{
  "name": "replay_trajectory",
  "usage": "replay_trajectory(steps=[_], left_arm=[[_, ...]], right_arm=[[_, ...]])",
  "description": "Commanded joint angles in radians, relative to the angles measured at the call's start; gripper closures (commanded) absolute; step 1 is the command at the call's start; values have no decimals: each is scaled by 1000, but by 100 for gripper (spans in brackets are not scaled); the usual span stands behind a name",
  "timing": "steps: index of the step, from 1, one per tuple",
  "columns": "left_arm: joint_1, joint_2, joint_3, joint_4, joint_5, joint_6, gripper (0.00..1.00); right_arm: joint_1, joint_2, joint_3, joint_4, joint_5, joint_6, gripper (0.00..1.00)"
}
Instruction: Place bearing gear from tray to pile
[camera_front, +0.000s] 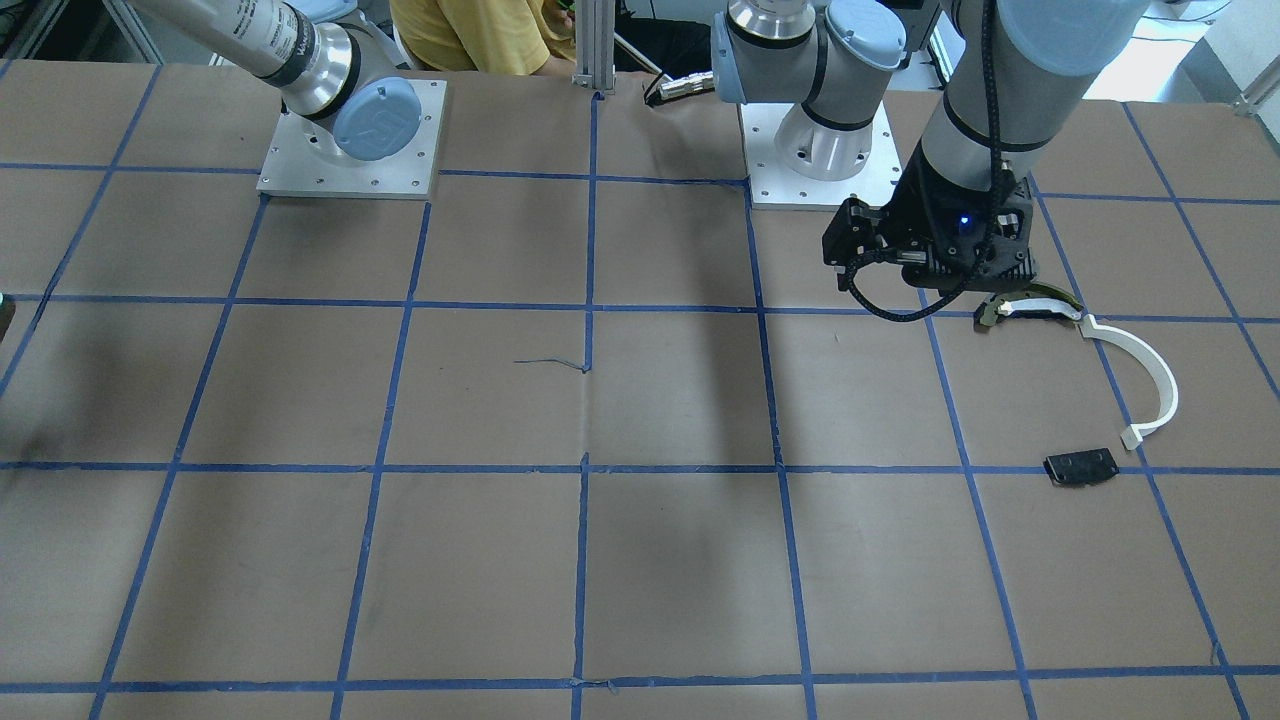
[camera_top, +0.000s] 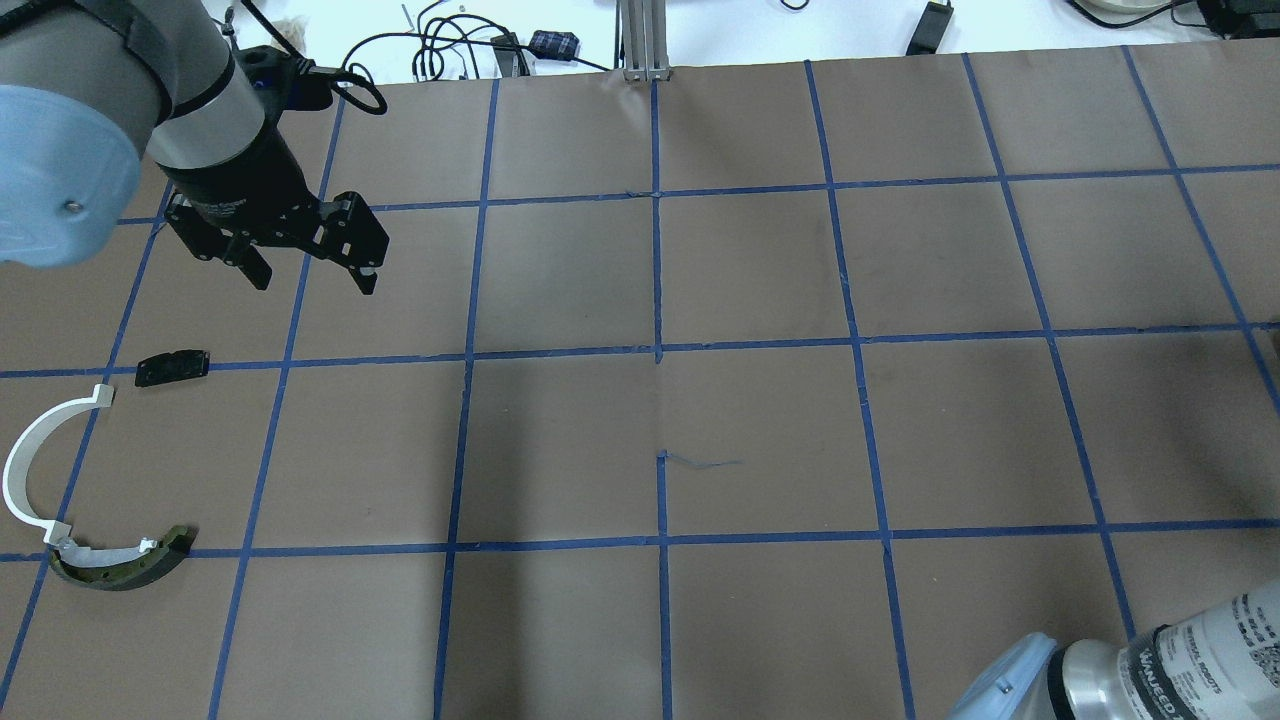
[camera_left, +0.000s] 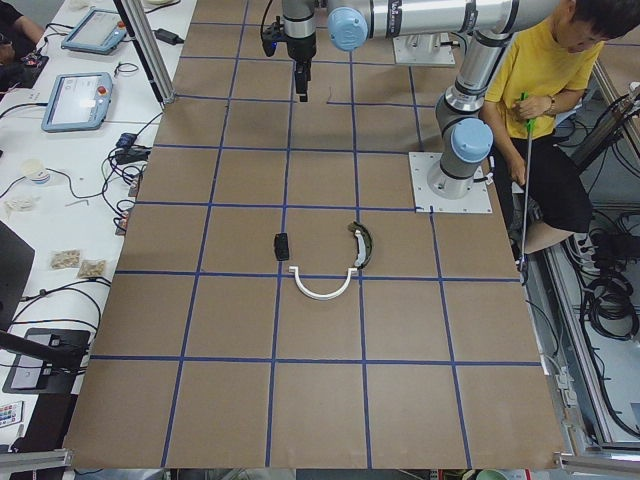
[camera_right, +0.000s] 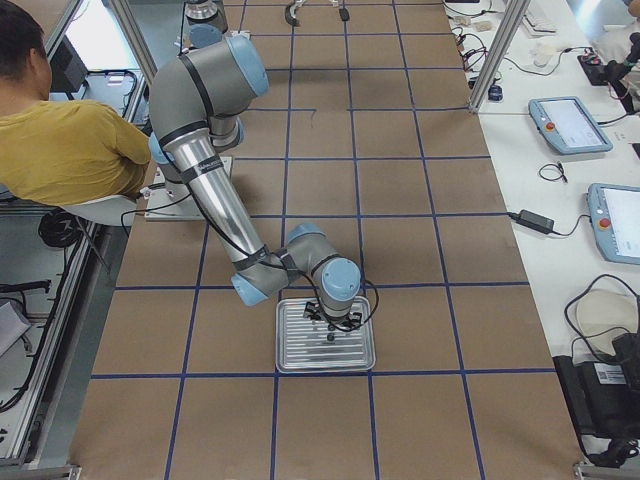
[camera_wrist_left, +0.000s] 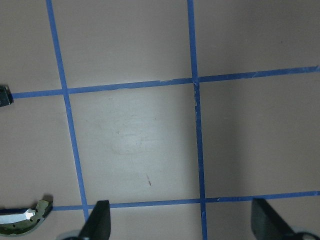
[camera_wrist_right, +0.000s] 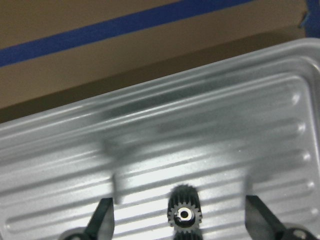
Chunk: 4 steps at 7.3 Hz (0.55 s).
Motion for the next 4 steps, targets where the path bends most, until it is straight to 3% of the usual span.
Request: replay_trajectory(steps=[1,4], left_arm=[[-1,0,0,1,-2,0,0],[-1,-2,0,1,-2,0,0]], right_arm=[[0,5,0,-6,-2,-28,32],[-2,-1,-2,-6,-2,-17,72]])
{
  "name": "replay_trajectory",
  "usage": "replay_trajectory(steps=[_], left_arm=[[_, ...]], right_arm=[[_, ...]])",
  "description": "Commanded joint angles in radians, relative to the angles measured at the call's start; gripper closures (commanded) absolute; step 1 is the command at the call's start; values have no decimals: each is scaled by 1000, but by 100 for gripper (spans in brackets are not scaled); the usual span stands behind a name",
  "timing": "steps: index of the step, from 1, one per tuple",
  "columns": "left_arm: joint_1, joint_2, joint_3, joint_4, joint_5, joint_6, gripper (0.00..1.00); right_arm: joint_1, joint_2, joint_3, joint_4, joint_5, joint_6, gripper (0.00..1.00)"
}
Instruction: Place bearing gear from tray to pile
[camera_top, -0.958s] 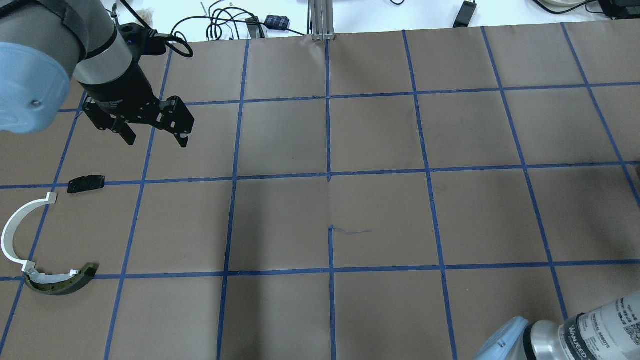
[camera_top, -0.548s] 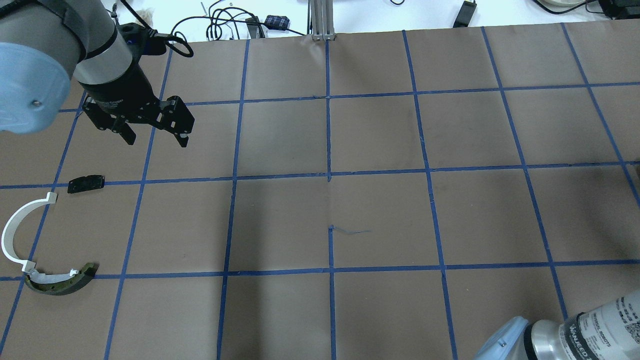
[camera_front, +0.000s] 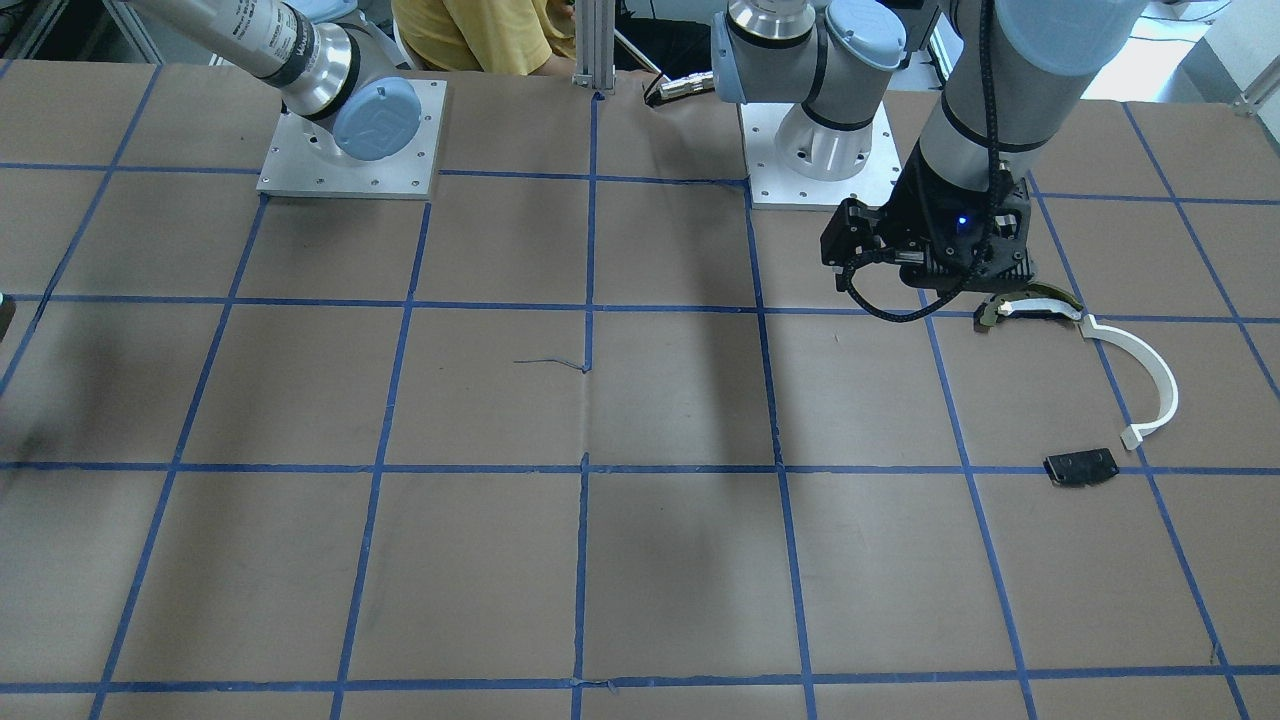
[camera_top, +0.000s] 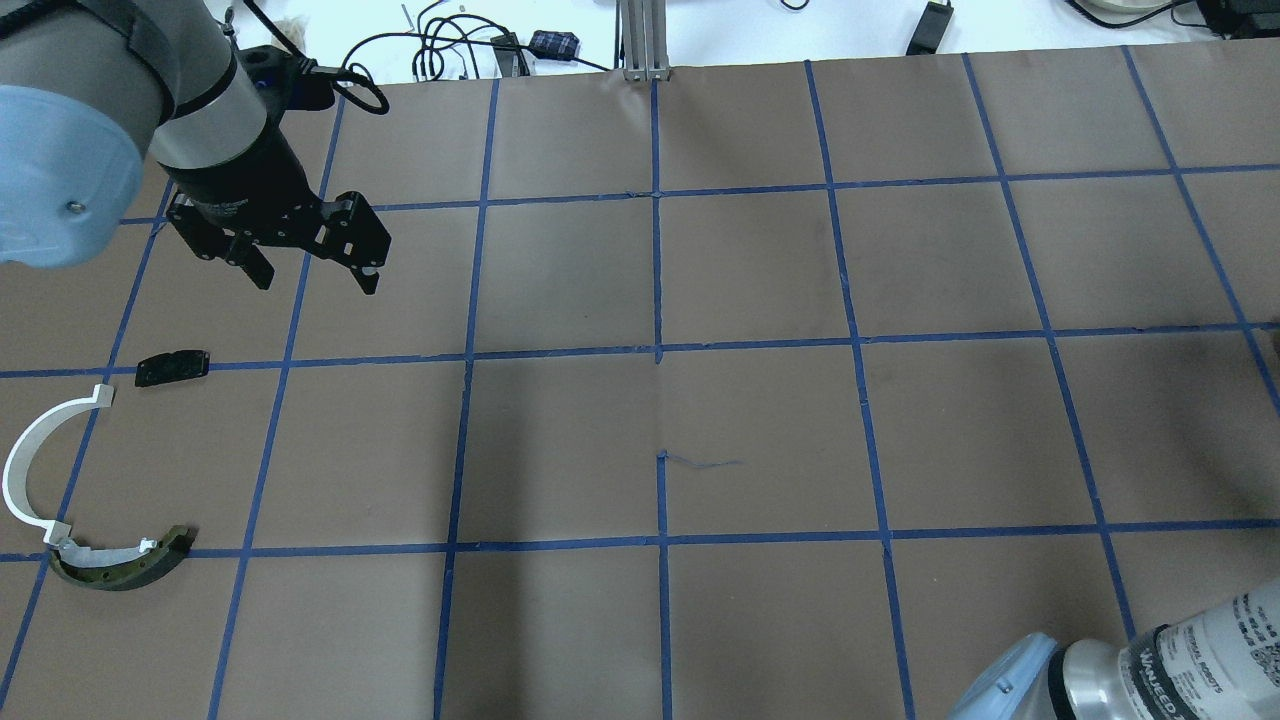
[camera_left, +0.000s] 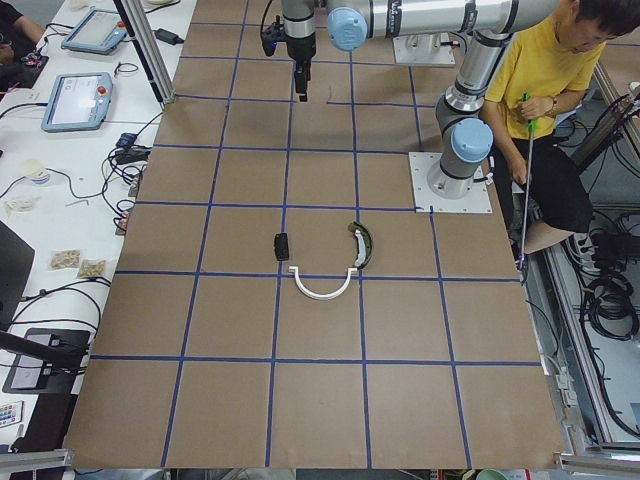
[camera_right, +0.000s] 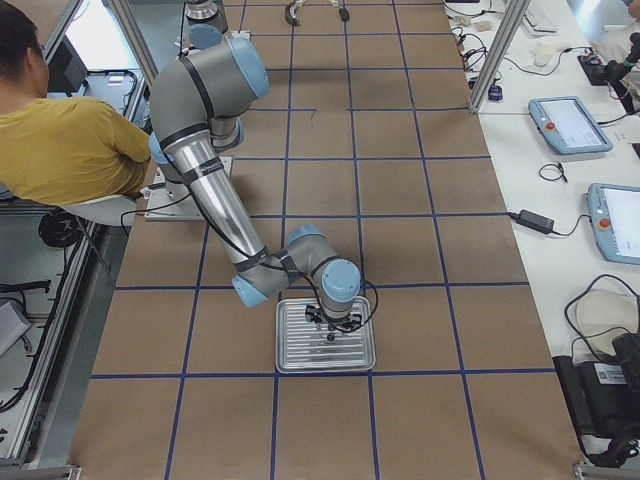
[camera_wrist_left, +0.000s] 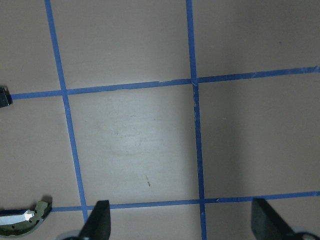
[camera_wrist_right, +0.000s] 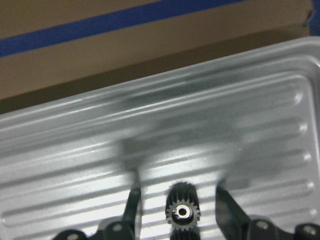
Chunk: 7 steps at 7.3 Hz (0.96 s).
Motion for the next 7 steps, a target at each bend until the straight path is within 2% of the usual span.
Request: replay_trajectory(steps=[1,2,3,4,5,6,7], left_arm=[[2,-1,0,-2,0,0,0],[2,1,-2,-2,0,0,0],[2,-1,-2,-2,0,0,0],[1,-1,-2,-2,0,0,0],[1,-1,-2,-1,0,0,0],[1,-1,-2,-1,0,0,0],[1,-1,-2,-1,0,0,0]], right_arm=[[4,-1,0,-3,2,11,84],[14,-20,-2,4,-23,82,100],[34,-45,-2,9,-41,173,100],[110,-83,-3,18,-43,236,100],[187,-168,1,105,-41,391,100],[283,-265,6,253,-41,642,100],[409,-325,29,291,-49,874,100]])
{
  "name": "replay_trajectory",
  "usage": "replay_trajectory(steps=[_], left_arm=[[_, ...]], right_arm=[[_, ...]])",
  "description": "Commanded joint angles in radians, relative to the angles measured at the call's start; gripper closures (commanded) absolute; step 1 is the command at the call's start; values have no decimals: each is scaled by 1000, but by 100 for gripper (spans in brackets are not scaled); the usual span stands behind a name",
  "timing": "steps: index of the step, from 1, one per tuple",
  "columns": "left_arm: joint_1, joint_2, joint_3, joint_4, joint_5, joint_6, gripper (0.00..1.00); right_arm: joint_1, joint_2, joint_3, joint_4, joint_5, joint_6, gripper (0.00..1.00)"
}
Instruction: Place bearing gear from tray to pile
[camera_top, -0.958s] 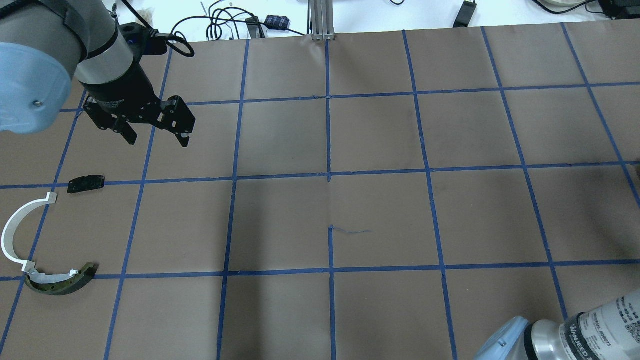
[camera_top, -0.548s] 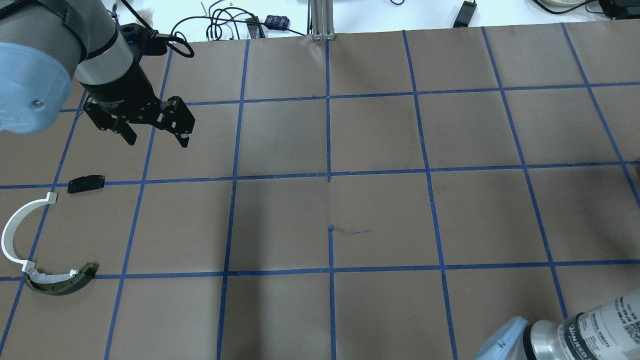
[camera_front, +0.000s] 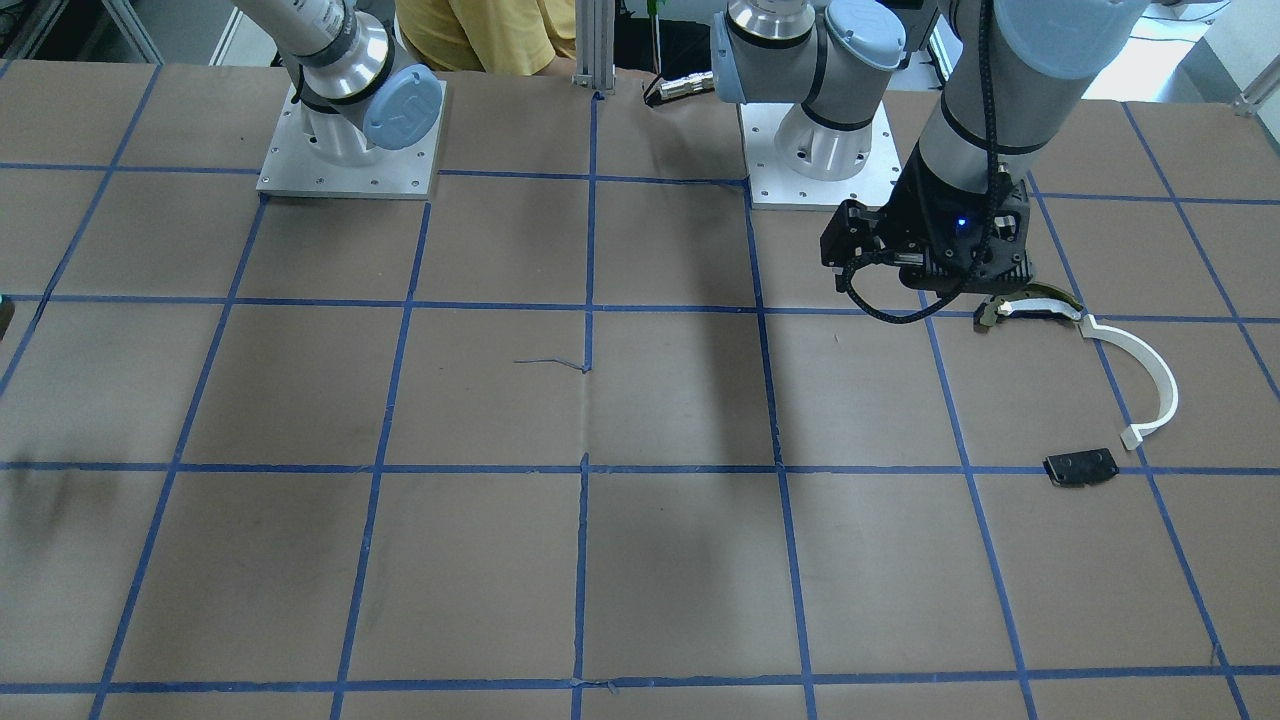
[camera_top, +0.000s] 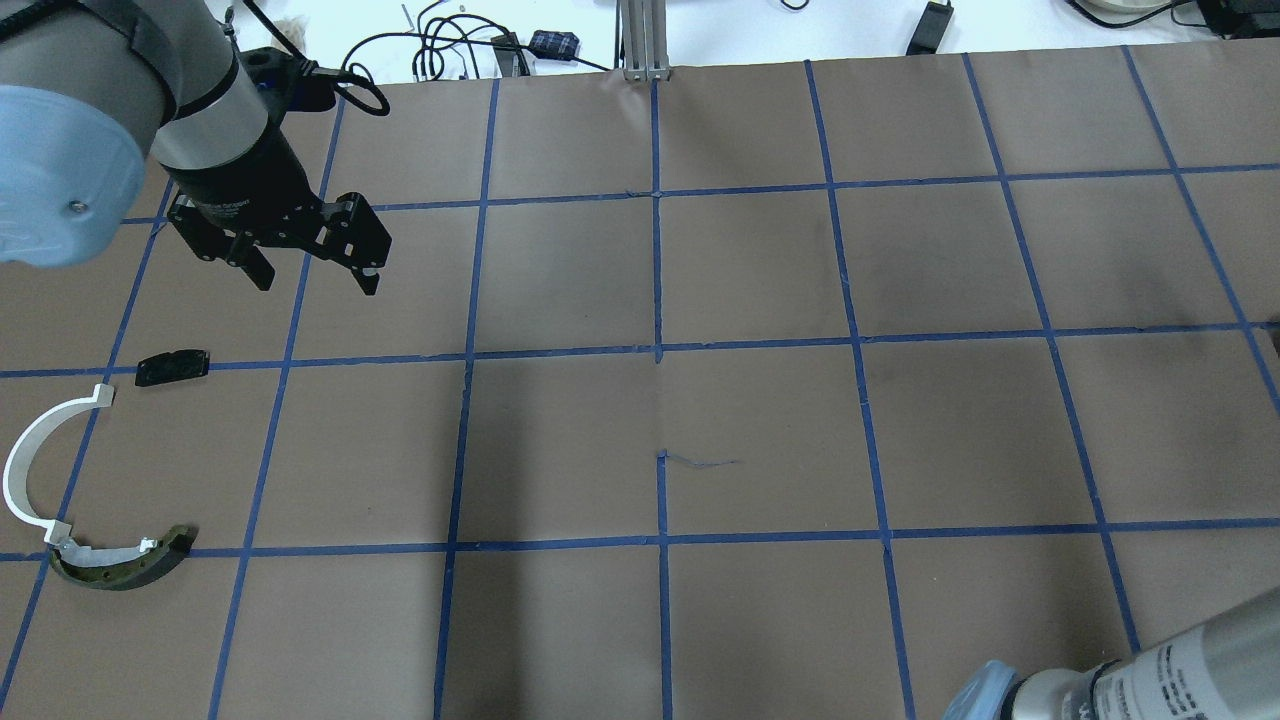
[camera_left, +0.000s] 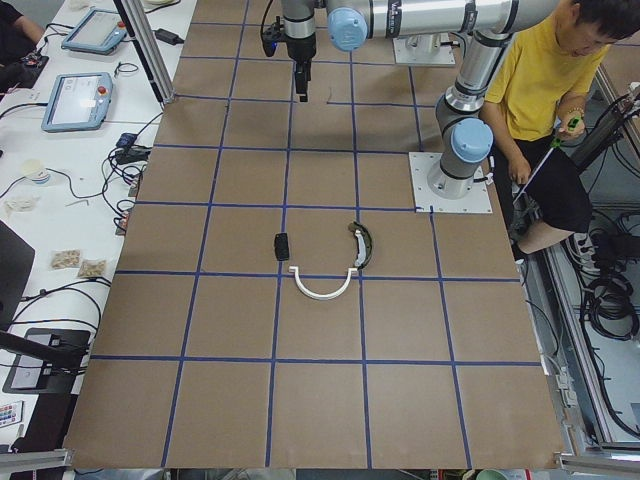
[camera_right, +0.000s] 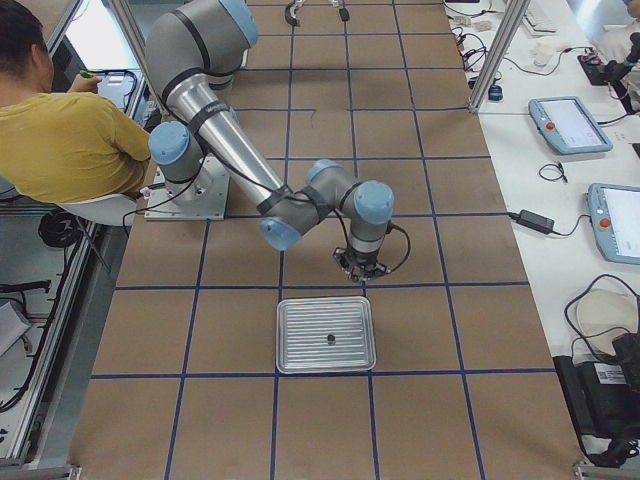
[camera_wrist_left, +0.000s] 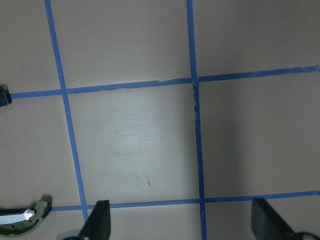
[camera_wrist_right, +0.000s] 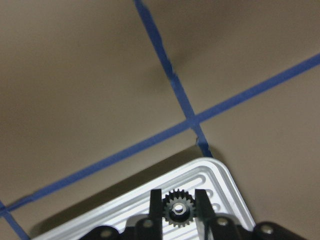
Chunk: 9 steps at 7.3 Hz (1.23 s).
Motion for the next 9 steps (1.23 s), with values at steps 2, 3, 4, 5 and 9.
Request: replay_trajectory(steps=[2,3,4,5,9], left_arm=[[-2,0,0,0,0,0,0],[0,0,0,0,0,0,0],[0,0,0,2,-2,0,0],[0,0,0,2,0,0,0],[5,-6,-23,22,-2,0,0]], right_arm=[[431,-122,98,87,-8,796,100],[591,-116,98,79,-5,1066,100],[748,-104,97,73,3,1324,100],[873,-72,88,61,26,1577,100],[1157,94,74,-114,135,2138,100]])
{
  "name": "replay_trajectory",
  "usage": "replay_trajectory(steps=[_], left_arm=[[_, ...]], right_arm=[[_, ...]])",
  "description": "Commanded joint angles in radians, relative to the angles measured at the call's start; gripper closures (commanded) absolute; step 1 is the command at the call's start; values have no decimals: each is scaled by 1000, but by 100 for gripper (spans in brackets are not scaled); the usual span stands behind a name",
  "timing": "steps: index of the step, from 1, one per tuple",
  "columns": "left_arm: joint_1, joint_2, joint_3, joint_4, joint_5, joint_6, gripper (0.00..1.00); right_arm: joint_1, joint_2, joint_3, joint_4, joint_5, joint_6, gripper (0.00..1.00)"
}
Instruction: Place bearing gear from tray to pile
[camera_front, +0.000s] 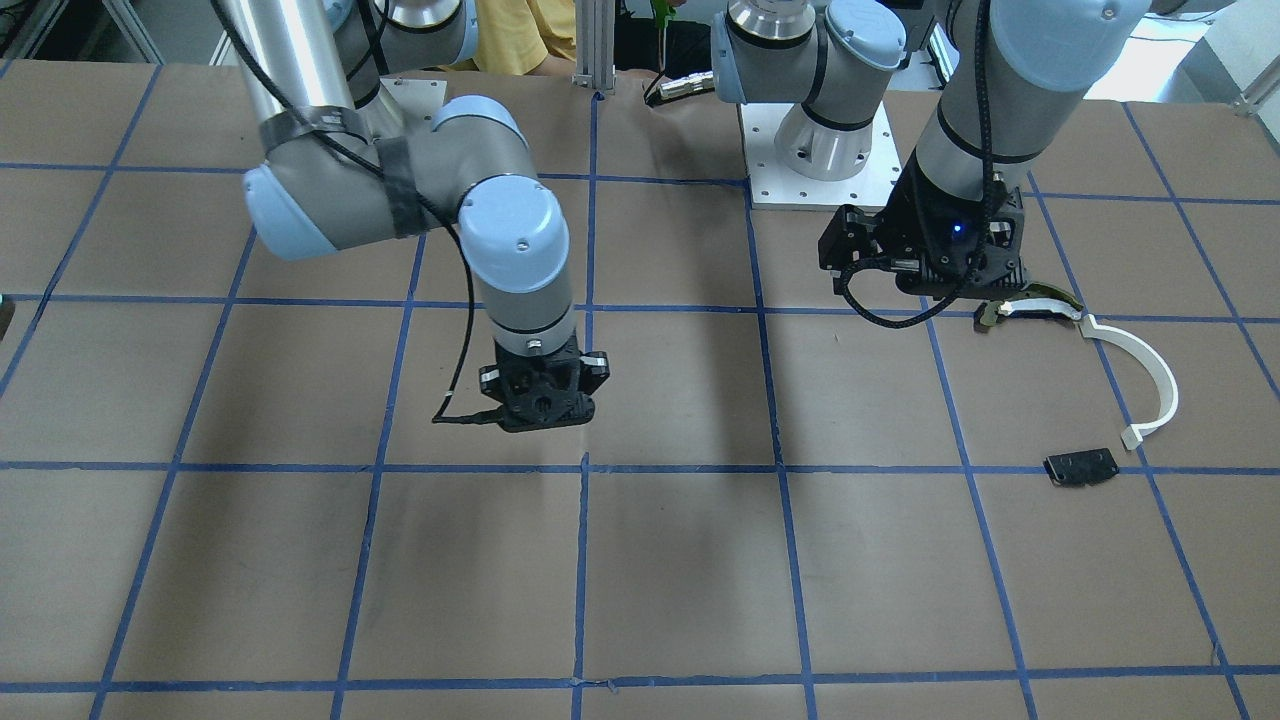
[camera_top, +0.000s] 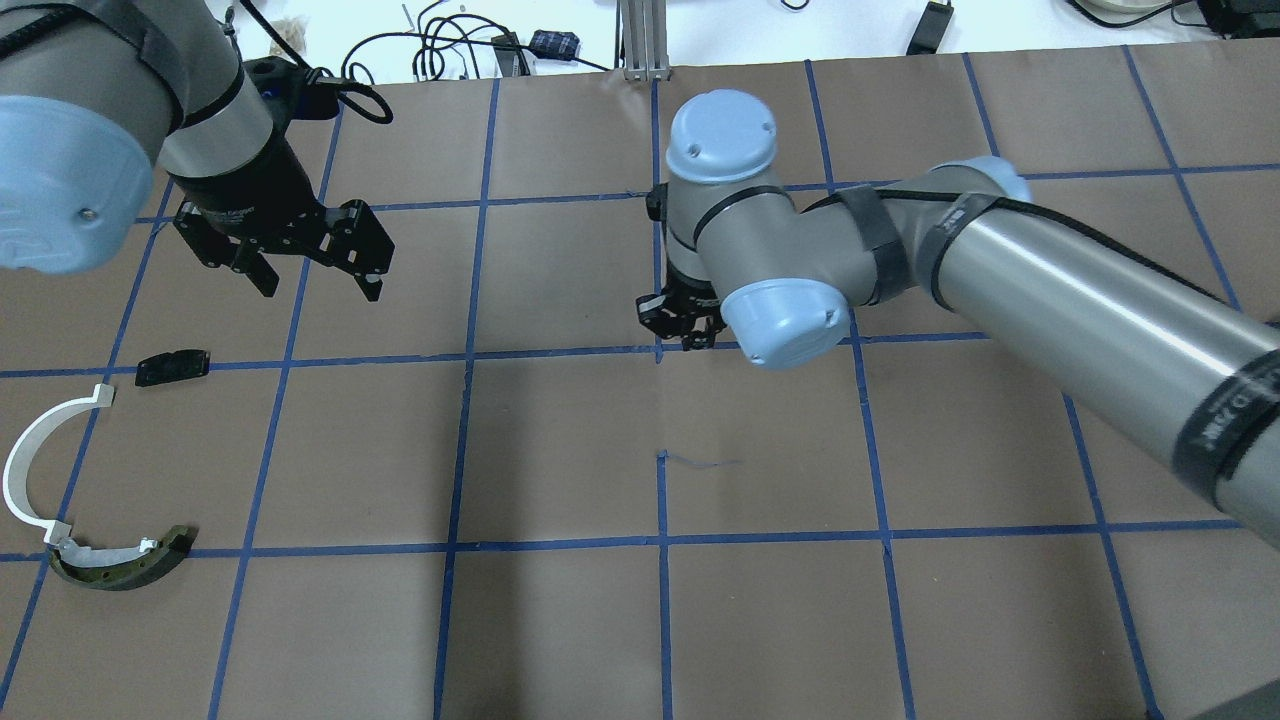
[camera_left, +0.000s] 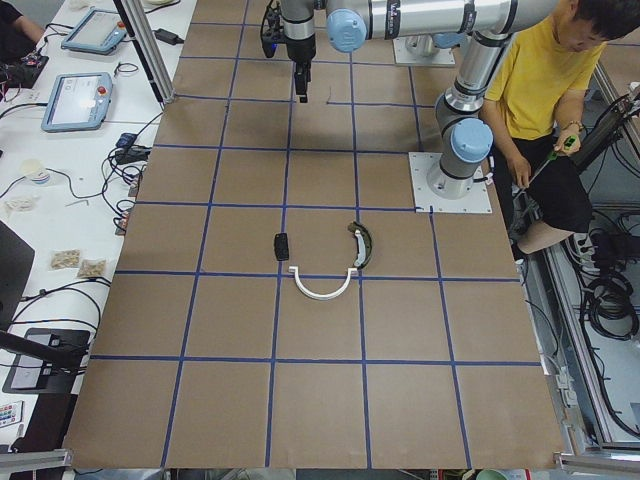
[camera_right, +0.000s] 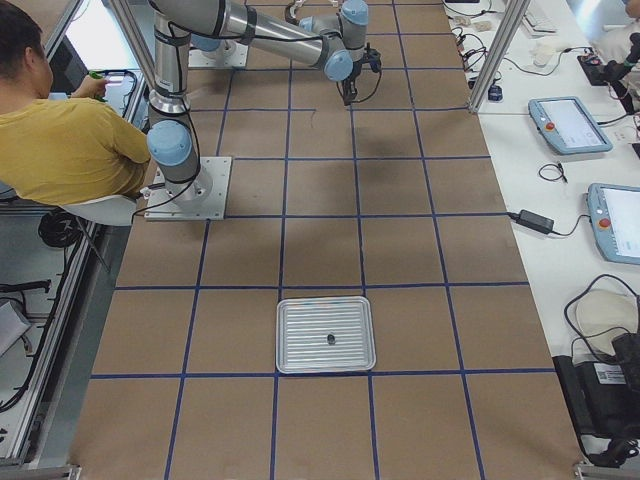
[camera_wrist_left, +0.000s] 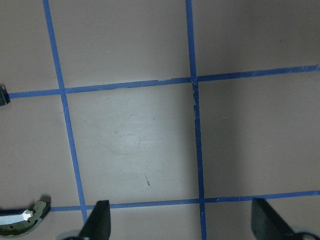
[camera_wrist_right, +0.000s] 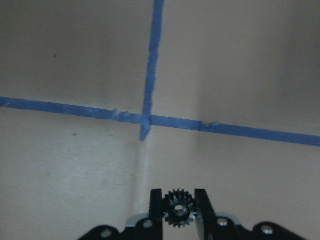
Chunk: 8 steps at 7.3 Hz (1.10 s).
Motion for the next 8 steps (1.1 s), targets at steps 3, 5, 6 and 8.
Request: replay_trajectory(steps=[3,5,6,8], left_arm=[[0,-23,8,45,-13,-17,0],[-7,-40,-5,94,-16,-23,0],[-15,-47,-7,95,-19,-32,0],[-137,-108,-8,140,-21,-192,0]], right_arm=[[81,83,-6,-36,68,143,54],[11,43,-34,-29,30,106,0],[-105,-44,-51,21,-61,53,0],[-424,-181,-20,239,-84,-183,0]])
